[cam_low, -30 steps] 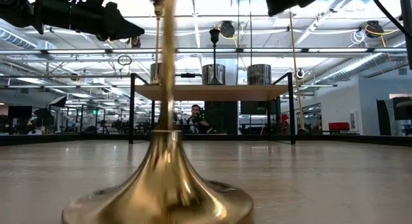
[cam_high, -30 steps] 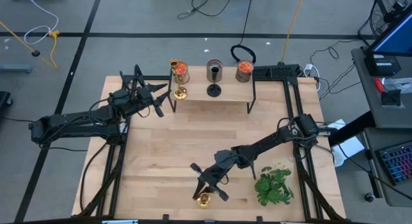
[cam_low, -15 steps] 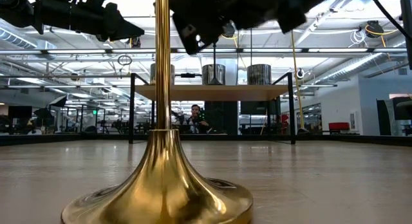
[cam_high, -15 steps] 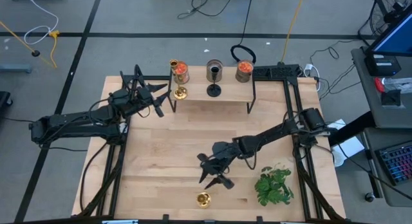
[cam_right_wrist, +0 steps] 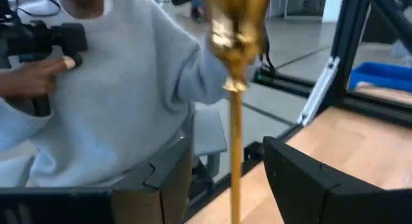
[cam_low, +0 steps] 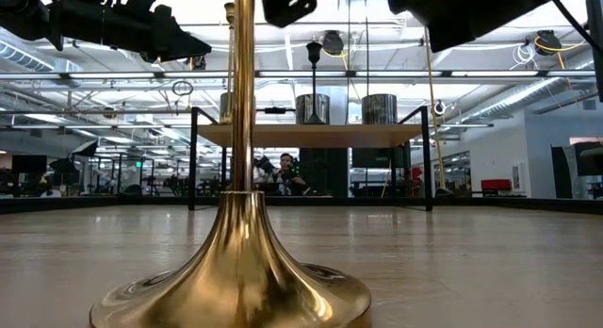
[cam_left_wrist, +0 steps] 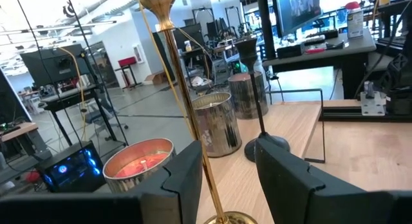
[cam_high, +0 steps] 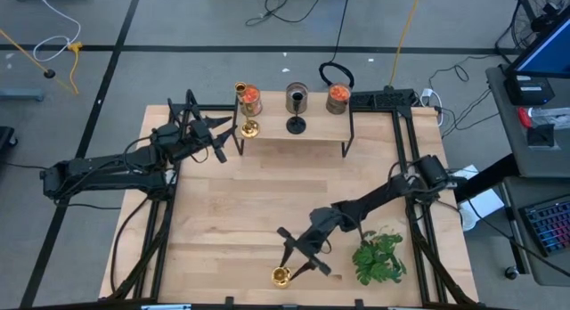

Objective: Pick & Place candle stick holders
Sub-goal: Align the gold candle holder with the other candle holders

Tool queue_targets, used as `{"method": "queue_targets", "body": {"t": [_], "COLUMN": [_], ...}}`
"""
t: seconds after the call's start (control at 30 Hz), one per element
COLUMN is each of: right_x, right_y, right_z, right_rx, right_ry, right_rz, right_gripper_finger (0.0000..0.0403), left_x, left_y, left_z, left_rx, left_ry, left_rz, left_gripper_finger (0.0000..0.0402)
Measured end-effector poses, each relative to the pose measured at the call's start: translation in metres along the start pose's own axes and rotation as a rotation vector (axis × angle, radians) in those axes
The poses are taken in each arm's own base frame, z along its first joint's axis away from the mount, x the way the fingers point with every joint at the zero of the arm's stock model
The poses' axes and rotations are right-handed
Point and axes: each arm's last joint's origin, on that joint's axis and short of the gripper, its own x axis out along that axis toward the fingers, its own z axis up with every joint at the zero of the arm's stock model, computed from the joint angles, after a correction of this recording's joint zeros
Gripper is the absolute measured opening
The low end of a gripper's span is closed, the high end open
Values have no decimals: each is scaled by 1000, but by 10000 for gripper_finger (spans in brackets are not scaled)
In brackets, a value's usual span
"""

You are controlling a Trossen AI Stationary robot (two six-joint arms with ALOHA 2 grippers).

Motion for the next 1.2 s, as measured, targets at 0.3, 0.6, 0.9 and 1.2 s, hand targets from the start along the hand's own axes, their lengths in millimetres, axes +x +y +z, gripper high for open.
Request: {"method": "queue_targets", "body": {"t": [0.3,0.6,0.9,1.2], "right_x": [17,17,17,16], "right_y": [-7,-8,-8,-8], "right_z": [12,12,12,13], "right_rx": [-13,-24,-39,-46], "right_ry": [-23,-20,-20,-31], "right_rz": [2,2,6,52], "right_gripper_finger": [205,143,31,28], "left_x": [0,0,0,0], "left_y": [0,0,0,0], "left_z": [0,0,0,0], "left_rx": [3,5,5,5], "left_ry": [0,0,0,0], "left_rz": [0,0,0,0], "left_gripper_finger": [150,150,150,150]}}
